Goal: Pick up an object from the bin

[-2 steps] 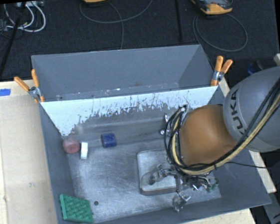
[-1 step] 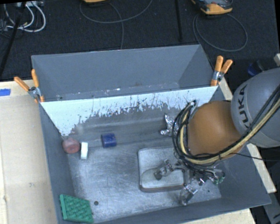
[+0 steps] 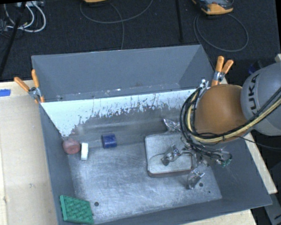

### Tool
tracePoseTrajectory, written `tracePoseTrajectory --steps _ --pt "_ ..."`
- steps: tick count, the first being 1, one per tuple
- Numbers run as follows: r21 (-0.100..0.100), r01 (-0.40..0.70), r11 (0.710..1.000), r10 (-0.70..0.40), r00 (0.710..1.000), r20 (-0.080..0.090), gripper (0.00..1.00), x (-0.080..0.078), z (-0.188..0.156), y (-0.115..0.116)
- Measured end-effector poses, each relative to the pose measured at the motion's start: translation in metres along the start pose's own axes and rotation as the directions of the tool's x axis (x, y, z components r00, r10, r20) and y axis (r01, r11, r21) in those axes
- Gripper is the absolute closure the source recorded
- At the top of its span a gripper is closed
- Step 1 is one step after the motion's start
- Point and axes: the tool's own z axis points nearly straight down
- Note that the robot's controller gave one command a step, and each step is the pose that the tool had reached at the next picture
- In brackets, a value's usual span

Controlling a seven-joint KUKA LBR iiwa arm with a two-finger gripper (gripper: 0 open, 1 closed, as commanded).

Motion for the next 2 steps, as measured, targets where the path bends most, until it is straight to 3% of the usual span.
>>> tracePoseTrajectory --steps 1,2 --pt "-0.02 0.007 1.0 -0.008 1.0 -0.02 0.0 -0.01 0.002 -0.054" --pt "-0.064 -0.03 0.998 0.025 0.996 -0.087 0.0 -0.004 0.007 -0.112"
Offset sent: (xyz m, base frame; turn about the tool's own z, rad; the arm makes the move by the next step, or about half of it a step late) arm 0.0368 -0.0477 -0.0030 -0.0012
